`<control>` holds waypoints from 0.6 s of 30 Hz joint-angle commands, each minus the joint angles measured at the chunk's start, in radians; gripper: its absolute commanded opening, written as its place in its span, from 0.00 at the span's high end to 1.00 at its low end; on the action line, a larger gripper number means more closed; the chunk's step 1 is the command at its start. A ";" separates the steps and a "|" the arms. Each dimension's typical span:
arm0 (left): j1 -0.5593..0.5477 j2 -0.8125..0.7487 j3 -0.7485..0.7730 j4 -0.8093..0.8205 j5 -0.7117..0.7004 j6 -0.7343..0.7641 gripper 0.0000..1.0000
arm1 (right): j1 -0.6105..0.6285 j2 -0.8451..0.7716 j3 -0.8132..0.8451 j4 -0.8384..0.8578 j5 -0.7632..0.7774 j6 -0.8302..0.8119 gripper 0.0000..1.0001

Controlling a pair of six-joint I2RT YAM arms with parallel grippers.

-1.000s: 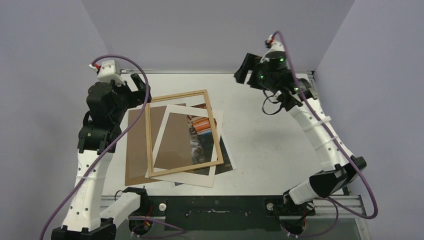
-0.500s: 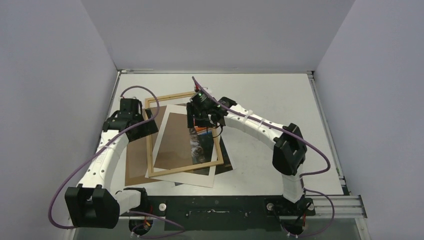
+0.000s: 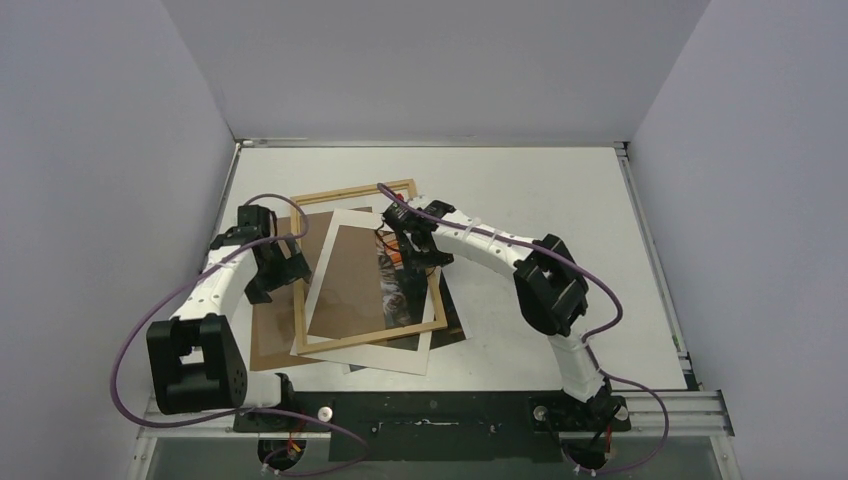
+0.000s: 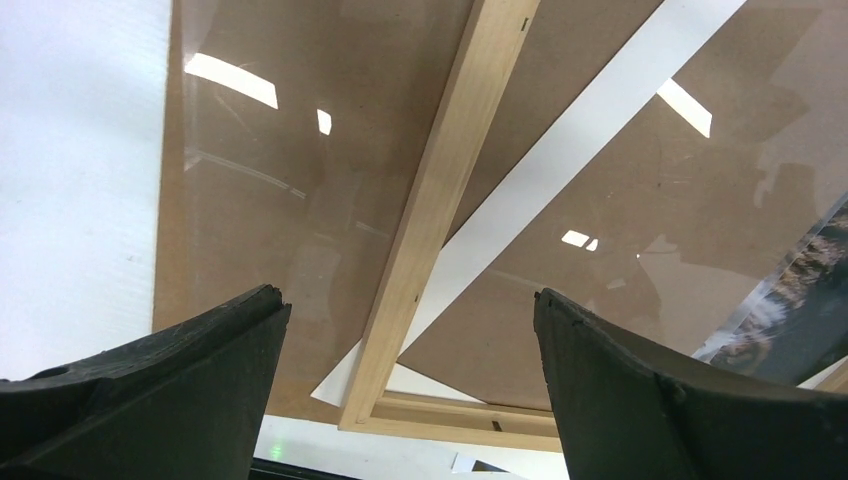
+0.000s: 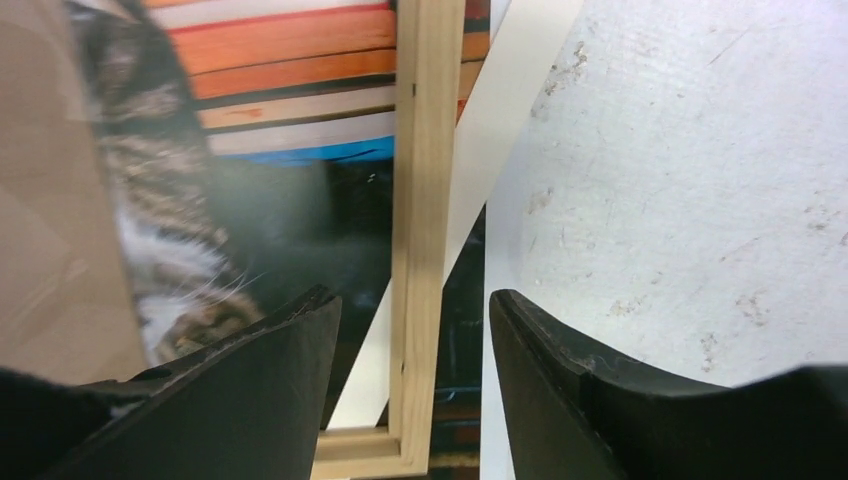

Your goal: Put the photo into the frame

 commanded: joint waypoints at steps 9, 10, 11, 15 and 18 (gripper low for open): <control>0.025 0.077 0.060 0.070 0.051 0.040 0.09 | -0.049 0.108 -0.007 0.001 -0.067 -0.061 0.69; 0.028 0.077 0.059 0.070 0.052 0.040 0.09 | -0.052 0.106 -0.013 0.004 -0.073 -0.064 0.74; 0.030 0.077 0.059 0.072 0.055 0.040 0.09 | -0.056 0.103 -0.020 0.005 -0.078 -0.065 0.77; 0.033 0.087 0.068 0.080 0.067 0.036 0.09 | -0.077 0.072 -0.065 0.017 -0.099 -0.076 0.87; 0.034 0.093 0.085 0.080 0.081 0.034 0.10 | -0.100 0.030 -0.112 0.025 -0.096 -0.087 0.91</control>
